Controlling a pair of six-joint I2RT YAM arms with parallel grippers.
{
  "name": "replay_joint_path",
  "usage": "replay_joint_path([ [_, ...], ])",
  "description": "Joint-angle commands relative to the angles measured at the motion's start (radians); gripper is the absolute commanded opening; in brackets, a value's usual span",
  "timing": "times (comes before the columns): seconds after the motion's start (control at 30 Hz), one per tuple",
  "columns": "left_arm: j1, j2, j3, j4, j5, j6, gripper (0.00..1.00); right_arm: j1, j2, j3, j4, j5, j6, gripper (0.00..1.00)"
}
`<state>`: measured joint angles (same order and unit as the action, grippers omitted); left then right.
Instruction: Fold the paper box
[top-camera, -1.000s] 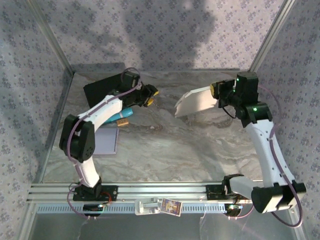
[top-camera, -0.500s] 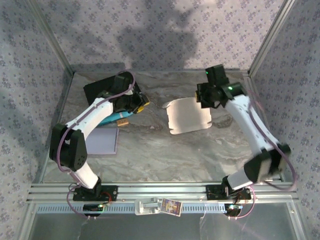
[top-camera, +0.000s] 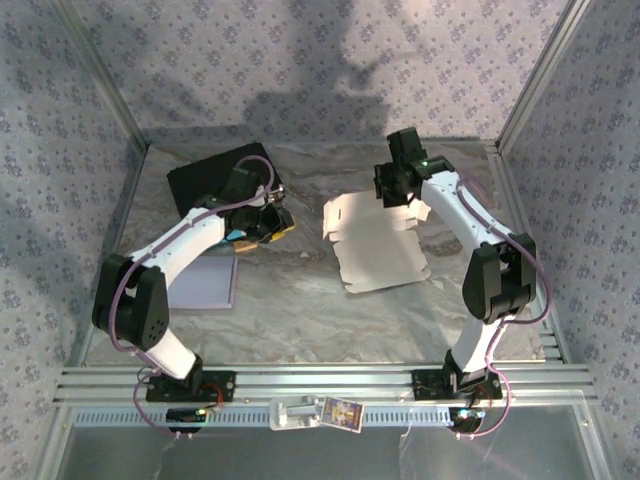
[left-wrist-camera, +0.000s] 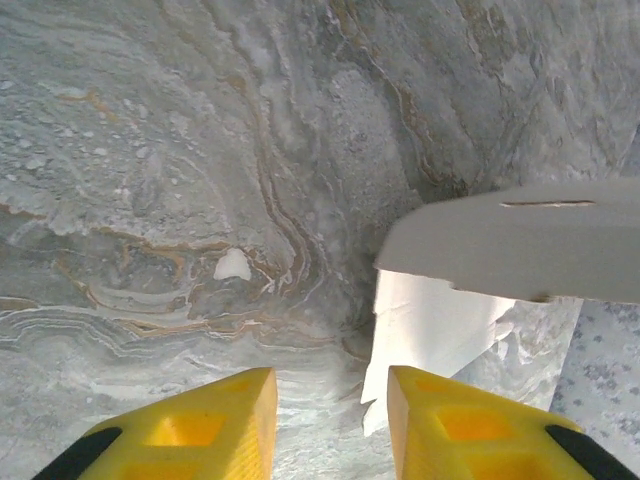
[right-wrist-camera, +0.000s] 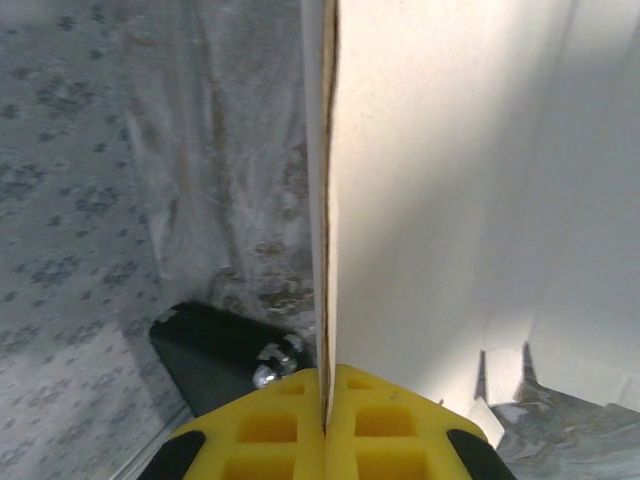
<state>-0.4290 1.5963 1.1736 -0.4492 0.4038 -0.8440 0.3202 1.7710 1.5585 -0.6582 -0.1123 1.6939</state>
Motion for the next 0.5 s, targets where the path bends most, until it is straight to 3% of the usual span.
replay_joint_path([
  [0.0, -0.023, 0.020, -0.072, 0.134, 0.040, -0.022, 0.30, -0.019, -0.063, -0.029, 0.005, -0.018, 0.016, 0.00],
  [0.17, -0.037, 0.088, -0.206, 0.517, 0.063, -0.270, 0.25, -0.063, -0.159, -0.077, -0.020, -0.034, 0.076, 0.00],
  [0.47, -0.132, 0.308, -0.230, 1.071, 0.020, -0.544, 0.27, -0.151, -0.281, -0.133, -0.060, -0.094, 0.169, 0.00],
])
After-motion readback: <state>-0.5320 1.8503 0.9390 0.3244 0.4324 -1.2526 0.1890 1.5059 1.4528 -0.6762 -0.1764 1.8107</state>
